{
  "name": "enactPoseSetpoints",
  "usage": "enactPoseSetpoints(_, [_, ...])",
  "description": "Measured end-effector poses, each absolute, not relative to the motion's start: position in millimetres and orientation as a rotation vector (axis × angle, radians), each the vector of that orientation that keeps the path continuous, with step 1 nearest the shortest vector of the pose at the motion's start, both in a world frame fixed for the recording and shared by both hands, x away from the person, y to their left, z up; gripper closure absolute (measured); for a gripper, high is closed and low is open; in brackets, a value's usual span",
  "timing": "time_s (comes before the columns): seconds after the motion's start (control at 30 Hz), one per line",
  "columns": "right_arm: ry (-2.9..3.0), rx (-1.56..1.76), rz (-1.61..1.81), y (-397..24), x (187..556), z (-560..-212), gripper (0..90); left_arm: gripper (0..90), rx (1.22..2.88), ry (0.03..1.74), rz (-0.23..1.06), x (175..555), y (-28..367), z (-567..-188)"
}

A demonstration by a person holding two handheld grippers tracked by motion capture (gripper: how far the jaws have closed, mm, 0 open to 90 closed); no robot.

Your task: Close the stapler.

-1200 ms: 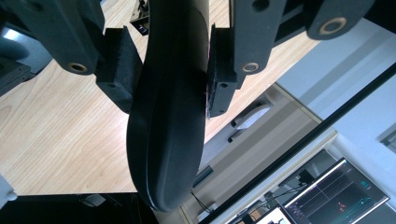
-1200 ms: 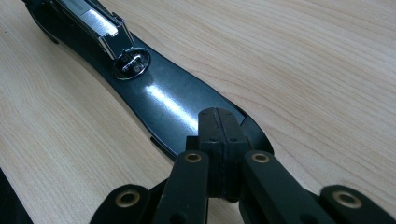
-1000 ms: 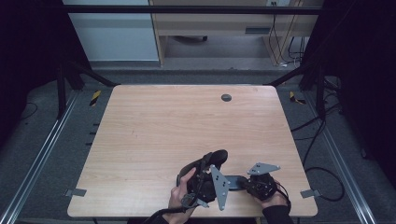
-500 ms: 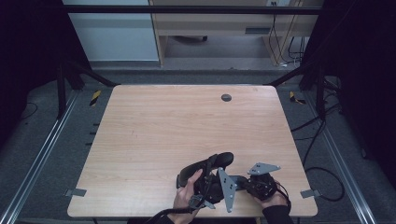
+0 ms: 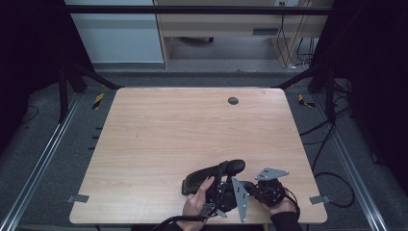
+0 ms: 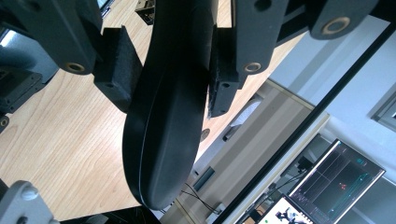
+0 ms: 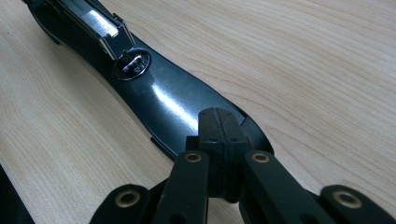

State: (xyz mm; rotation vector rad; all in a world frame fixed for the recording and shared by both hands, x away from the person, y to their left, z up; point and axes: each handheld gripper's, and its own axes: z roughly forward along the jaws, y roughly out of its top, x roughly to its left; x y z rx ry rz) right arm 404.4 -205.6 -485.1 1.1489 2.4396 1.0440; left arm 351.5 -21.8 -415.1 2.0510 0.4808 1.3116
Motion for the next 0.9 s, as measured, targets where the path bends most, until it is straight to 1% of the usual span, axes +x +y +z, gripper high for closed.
enactPoseSetpoints(0.9, [2.439, 1.163, 1.054, -206.0, 404.2, -485.2, 90.0, 56.7, 2.096, 0.413, 1.379, 350.5, -38.0, -431.9])
